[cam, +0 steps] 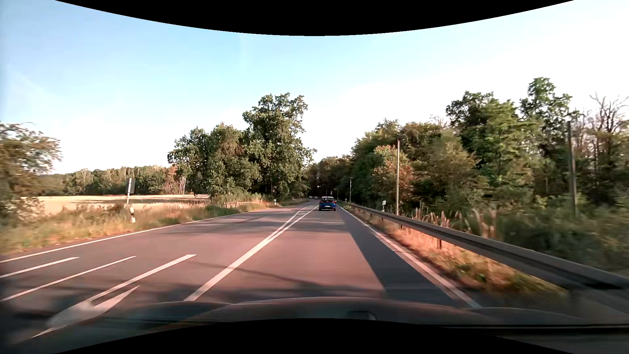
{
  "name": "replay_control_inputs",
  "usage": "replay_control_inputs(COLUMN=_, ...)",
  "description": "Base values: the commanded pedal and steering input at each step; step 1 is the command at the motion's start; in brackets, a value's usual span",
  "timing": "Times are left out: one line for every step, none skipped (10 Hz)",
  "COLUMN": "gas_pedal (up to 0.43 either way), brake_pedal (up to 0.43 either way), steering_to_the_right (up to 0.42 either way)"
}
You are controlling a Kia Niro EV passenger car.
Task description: Follow the waypoints while adhering to traffic rules and regulations
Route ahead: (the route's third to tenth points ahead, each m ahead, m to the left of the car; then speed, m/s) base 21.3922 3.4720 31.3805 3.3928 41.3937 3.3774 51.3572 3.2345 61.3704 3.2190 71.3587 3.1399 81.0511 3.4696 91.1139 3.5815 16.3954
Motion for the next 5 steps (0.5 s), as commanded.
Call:
replay_control_inputs(gas_pedal=0.098, brake_pedal=0.000, steering_to_the_right=-0.004)
replay_control_inputs(gas_pedal=0.098, brake_pedal=0.000, steering_to_the_right=-0.004)
replay_control_inputs(gas_pedal=0.098, brake_pedal=0.000, steering_to_the_right=-0.004)
replay_control_inputs(gas_pedal=0.098, brake_pedal=0.000, steering_to_the_right=-0.004)
replay_control_inputs(gas_pedal=0.098, brake_pedal=0.000, steering_to_the_right=-0.004)
